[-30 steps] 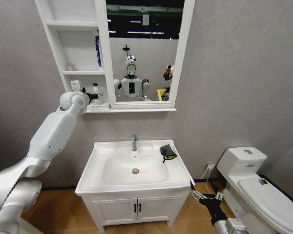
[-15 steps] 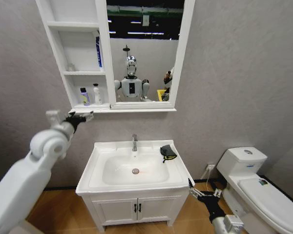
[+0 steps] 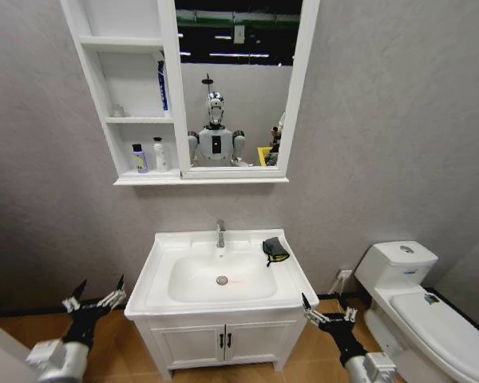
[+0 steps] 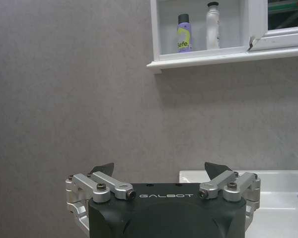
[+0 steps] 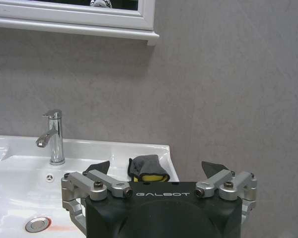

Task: Move facial cleanser and shampoo from washbasin to cabinet, then wipe washbasin with towel.

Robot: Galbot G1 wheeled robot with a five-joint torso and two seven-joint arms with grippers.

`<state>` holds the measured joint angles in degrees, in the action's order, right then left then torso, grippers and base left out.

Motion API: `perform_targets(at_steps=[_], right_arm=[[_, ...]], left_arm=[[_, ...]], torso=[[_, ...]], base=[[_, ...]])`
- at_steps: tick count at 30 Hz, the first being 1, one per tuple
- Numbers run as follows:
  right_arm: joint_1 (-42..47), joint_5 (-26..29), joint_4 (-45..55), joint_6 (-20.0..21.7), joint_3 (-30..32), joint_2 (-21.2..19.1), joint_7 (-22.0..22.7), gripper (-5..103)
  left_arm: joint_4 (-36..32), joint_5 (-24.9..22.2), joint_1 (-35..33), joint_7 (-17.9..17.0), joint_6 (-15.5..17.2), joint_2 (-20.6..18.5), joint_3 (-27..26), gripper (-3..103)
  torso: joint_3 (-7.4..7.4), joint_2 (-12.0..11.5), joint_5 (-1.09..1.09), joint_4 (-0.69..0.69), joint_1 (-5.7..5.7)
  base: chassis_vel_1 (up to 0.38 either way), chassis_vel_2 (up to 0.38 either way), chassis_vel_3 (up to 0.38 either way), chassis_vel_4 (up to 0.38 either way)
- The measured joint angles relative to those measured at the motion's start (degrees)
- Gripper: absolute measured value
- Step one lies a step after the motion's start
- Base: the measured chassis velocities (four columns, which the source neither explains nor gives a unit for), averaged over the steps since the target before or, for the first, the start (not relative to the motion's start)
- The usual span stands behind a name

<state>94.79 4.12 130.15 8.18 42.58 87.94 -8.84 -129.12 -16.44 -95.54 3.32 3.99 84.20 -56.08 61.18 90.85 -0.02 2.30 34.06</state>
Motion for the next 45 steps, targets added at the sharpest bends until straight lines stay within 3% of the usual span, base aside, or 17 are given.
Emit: perform_targets(at_steps=[2, 6, 8, 13, 45], right_arm=[[-1.1, -0.3, 0.4, 0.8, -0.5, -0.1, 0.0, 100], [-1.9, -0.4, 0.6, 1.4, -0.9, -0.3, 0.0, 100], [-2.4, -0.6, 0.7, 1.8, -1.1, -0.3, 0.2, 100], [-2.3, -0.8, 1.1, 1.8, -1.1, 0.2, 0.3, 100], [-0.6, -1.7, 2.2, 2.8, -0.2, 1.2, 0.1, 100]], left_arm=[[-0.3, -2.4, -4.0, 0.9, -1.5, 1.1, -0.9, 100], [-1.9, -5.7, -6.2, 0.9, -0.7, 1.0, -0.1, 100], [-4.4, -9.2, -6.7, 0.5, 2.4, 0.7, 2.1, 100], [-6.1, -11.9, -5.5, -0.2, 5.7, -0.8, 5.6, 100], [-6.0, -12.2, -4.8, -0.7, 6.3, -1.4, 6.3, 100]], torso=[[0.0, 0.0, 0.01, 0.0, 0.01], [0.01, 0.0, 0.01, -0.02, 0.01], [0.01, 0.0, 0.02, -0.01, 0.01], [0.01, 0.0, 0.02, 0.01, 0.02], [0.01, 0.0, 0.03, -0.01, 0.0]], base=[[0.0, 0.0, 0.0, 0.0], [0.0, 0.0, 0.0, 0.0], [0.0, 0.0, 0.0, 0.0], [0.0, 0.0, 0.0, 0.0], [-0.024, 0.024, 0.032, -0.032]])
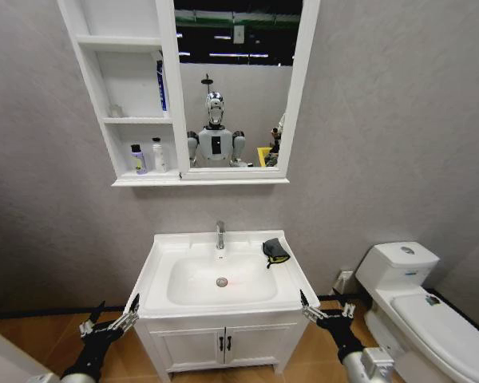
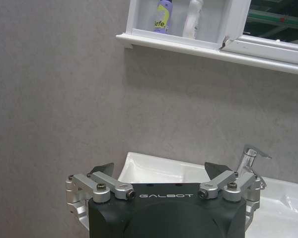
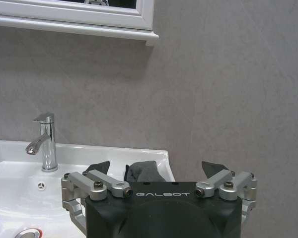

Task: Move facial cleanser and shampoo from washbasin to cabinet, then wipe washbasin with towel.

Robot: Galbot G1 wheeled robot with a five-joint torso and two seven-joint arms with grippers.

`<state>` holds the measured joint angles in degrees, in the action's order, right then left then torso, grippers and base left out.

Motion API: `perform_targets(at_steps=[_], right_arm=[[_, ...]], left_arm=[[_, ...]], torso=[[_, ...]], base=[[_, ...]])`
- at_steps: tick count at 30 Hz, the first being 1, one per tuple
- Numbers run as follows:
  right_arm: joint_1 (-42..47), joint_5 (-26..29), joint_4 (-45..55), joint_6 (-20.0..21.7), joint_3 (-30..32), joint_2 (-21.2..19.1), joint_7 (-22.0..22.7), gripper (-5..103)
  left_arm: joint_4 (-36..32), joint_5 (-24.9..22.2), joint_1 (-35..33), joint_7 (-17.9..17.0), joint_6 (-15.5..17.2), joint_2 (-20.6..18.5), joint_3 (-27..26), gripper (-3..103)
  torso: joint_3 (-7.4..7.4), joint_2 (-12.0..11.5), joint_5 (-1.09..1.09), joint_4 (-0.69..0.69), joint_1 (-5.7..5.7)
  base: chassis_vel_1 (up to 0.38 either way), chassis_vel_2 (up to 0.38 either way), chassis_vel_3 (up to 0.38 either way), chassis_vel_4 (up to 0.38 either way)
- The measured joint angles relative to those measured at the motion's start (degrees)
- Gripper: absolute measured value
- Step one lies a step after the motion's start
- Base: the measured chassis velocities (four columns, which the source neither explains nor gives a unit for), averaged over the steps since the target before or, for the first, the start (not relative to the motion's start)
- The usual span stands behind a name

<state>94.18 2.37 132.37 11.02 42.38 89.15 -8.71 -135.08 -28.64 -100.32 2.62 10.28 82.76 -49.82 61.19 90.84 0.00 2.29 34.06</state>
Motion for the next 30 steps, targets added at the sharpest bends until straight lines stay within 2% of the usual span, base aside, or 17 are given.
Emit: perform_targets(at_steps=[9, 14, 20, 22, 23, 25, 26, 28, 30], right_arm=[[-0.6, 0.0, -1.1, -1.1, -0.1, -0.2, -0.3, 100], [-1.4, 0.0, -1.9, -1.5, -0.2, -0.6, -0.3, 100], [-3.8, 1.6, -3.3, 1.0, -0.2, -1.9, 0.5, 100], [-6.7, 5.3, -4.9, 4.7, 0.2, -4.2, 3.6, 100], [-6.7, 5.3, -4.9, 4.7, 0.2, -4.2, 3.6, 100], [-9.8, 7.8, -8.4, 5.2, 1.4, -7.7, 8.2, 100], [-9.8, 7.8, -8.4, 5.2, 1.4, -7.7, 8.2, 100], [-13.3, 9.9, -11.6, 7.0, 0.4, -11.2, 10.0, 100], [-15.0, 11.1, -13.2, 8.2, -0.3, -12.5, 10.6, 100]], left_arm=[[0.1, 0.0, 0.0, 0.0, 0.0, 0.0, 0.0, 100], [0.1, 0.0, 0.0, 0.0, 0.0, 0.0, 0.0, 100], [0.1, 0.0, 0.0, 0.0, 0.0, 0.0, 0.0, 100], [0.1, 0.0, 0.0, 0.0, 0.0, 0.0, 0.0, 100], [0.1, 0.0, 0.0, 0.0, 0.0, 0.0, 0.0, 100], [0.1, 0.0, 0.0, 0.0, 0.0, 0.0, 0.0, 100], [0.1, 0.0, 0.0, 0.0, 0.0, 0.0, 0.0, 100], [0.1, 0.0, 0.0, 0.0, 0.0, 0.0, 0.0, 100], [0.1, 0.0, 0.0, 0.0, 0.0, 0.0, 0.0, 100]], torso=[[0.02, 0.0, 0.0, -0.02, 0.06], [0.02, 0.0, 0.0, 0.02, 0.08], [-0.01, 0.0, -0.01, 0.0, -0.03], [-0.01, 0.0, 0.0, -0.01, -0.05], [-0.01, 0.0, 0.0, -0.01, -0.05], [-0.01, 0.0, -0.01, 0.01, -0.04], [-0.01, 0.0, -0.01, 0.01, -0.04], [0.0, 0.0, -0.01, 0.02, 0.0], [0.01, 0.0, -0.02, 0.0, 0.02]], base=[[-0.205, 0.2, 0.2, -0.196], [-0.132, 0.112, 0.113, -0.11], [0.017, -0.003, -0.012, 0.008], [0.061, -0.024, -0.062, 0.031], [0.061, -0.025, -0.069, 0.031], [0.0, 0.0, 0.0, 0.0], [0.0, 0.0, 0.0, 0.0], [0.0, 0.0, 0.0, 0.0], [0.0, 0.0, 0.0, 0.0]])
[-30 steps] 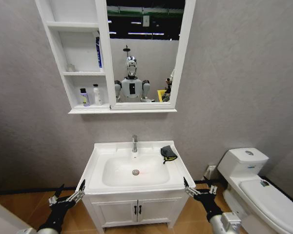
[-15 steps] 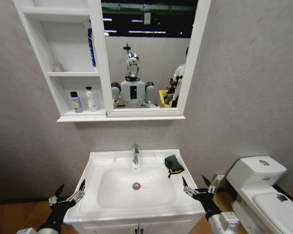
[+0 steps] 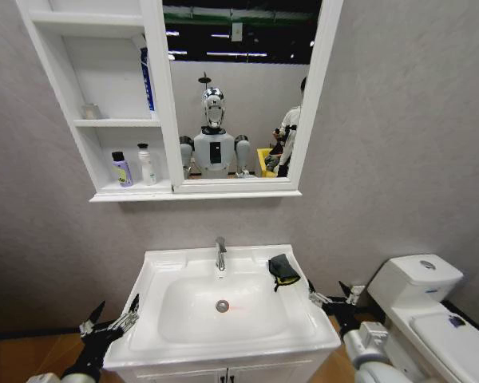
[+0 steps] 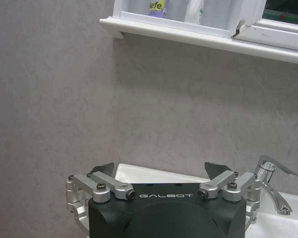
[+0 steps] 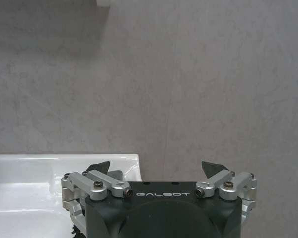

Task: Move facial cleanser and shampoo from washbasin to cabinet, then wipe washbasin with towel.

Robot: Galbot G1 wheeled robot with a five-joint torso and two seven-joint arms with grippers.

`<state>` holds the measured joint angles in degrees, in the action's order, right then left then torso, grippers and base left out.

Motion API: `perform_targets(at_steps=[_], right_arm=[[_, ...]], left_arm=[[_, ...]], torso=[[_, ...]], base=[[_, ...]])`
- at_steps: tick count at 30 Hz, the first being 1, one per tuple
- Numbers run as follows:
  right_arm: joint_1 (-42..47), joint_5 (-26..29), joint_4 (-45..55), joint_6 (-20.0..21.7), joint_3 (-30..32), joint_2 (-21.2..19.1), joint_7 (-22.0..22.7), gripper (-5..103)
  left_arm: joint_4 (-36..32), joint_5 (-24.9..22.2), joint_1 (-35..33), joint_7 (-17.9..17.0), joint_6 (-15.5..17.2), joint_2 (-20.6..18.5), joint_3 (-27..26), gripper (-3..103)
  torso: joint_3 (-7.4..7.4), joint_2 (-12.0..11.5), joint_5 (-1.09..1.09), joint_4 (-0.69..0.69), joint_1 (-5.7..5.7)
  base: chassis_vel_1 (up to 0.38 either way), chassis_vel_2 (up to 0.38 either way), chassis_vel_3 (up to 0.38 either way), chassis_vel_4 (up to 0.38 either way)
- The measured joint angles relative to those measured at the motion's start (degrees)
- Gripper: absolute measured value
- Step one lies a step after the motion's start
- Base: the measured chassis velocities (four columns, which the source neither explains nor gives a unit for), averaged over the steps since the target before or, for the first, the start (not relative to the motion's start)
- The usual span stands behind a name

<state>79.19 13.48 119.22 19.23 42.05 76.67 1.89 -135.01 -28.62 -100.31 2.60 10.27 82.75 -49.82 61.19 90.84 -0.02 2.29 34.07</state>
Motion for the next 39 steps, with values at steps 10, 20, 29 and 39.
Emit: perform_targets(at_steps=[10, 20, 29, 39], right_arm=[[-20.6, 13.9, -19.5, 5.2, -11.8, -14.6, 1.9, 100], [-34.4, 19.3, -32.6, 11.4, -23.9, -16.6, 4.9, 100], [-38.6, 20.2, -36.7, 13.6, -28.4, -13.8, 6.7, 100], [-40.0, 20.4, -38.4, 14.9, -28.6, -14.2, 6.1, 91]], left_arm=[[0.0, 0.0, 0.0, 0.0, 0.0, 0.0, 0.0, 100], [0.0, 0.0, 0.0, 0.0, 0.0, 0.0, 0.0, 100], [0.0, 0.0, 0.0, 0.0, 0.0, 0.0, 0.0, 100], [0.0, 0.0, 0.0, 0.0, 0.0, 0.0, 0.0, 100]], torso=[[0.01, 0.0, 0.03, -0.01, 0.01], [0.0, 0.0, 0.03, -0.01, 0.01], [0.0, 0.0, 0.01, -0.01, 0.0], [-0.01, 0.0, 0.02, 0.01, -0.01]], base=[[0.0, 0.0, 0.0, 0.0], [0.0, 0.0, 0.0, 0.0], [0.0, 0.0, 0.0, 0.0], [0.0, 0.0, 0.0, 0.0]])
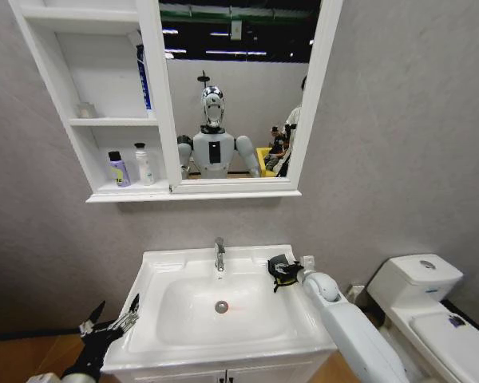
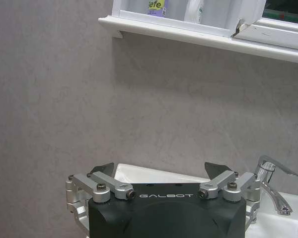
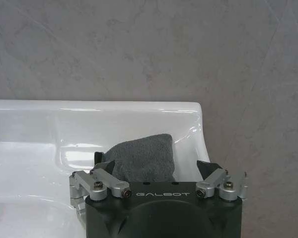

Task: Move facial cleanser and shampoo from washbasin to cabinet, then wipe washbasin with towel.

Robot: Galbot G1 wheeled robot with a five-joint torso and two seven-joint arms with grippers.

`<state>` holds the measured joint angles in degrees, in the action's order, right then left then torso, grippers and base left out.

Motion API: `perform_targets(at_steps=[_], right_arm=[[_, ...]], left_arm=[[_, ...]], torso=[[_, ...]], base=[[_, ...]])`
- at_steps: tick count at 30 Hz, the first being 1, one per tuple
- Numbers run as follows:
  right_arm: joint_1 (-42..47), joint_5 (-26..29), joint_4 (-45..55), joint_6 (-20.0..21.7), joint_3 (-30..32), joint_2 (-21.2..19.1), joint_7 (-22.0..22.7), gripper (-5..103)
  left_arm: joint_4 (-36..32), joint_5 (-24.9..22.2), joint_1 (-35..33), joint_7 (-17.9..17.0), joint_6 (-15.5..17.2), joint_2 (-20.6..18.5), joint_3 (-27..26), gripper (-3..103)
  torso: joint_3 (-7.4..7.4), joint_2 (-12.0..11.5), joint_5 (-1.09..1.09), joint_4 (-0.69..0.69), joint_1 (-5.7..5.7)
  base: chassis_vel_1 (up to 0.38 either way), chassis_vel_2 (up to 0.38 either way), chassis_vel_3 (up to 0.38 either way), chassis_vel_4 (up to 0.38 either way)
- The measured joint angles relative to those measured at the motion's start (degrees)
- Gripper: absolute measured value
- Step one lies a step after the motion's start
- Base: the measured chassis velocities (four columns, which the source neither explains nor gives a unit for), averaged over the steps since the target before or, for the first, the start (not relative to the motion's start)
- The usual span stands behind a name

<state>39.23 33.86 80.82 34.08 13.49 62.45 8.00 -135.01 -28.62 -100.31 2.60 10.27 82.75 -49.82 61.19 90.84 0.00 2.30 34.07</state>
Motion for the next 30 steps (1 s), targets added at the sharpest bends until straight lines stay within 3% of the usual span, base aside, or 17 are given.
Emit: perform_targets(at_steps=[4, 8, 14, 26, 30], right_arm=[[-0.6, -0.5, -1.2, -0.1, -0.5, 0.6, -0.4, 77], [-0.7, -1.0, -1.7, 0.0, -0.6, 1.8, -0.5, 72], [-0.6, -1.7, -2.1, 0.0, -0.6, 2.4, -0.5, 70], [-0.4, -2.9, -3.2, -0.1, -0.3, 2.8, -1.2, 78], [-0.3, -3.2, -3.6, -0.5, -0.3, 3.3, -1.5, 74]], left_arm=[[0.0, 0.0, 0.0, 0.0, 0.0, 0.0, 0.0, 100], [0.0, 0.0, 0.0, 0.0, 0.0, 0.0, 0.0, 100], [0.0, 0.0, 0.0, 0.0, 0.0, 0.0, 0.0, 100], [0.0, 0.0, 0.0, 0.0, 0.0, 0.0, 0.0, 100], [0.0, 0.0, 0.0, 0.0, 0.0, 0.0, 0.0, 100]], torso=[[0.0, 0.0, 0.0, 0.0, 0.0], [0.0, 0.0, -0.01, -0.02, 0.0], [0.0, 0.0, 0.0, -0.01, 0.0], [0.0, 0.0, 0.0, 0.0, 0.0], [0.0, 0.0, 0.0, -0.01, 0.0]], base=[[0.0, 0.0, 0.0, 0.0], [0.0, 0.0, 0.0, 0.0], [0.0, 0.0, 0.0, 0.0], [0.0, 0.0, 0.0, 0.0], [0.0, 0.0, 0.0, 0.0]])
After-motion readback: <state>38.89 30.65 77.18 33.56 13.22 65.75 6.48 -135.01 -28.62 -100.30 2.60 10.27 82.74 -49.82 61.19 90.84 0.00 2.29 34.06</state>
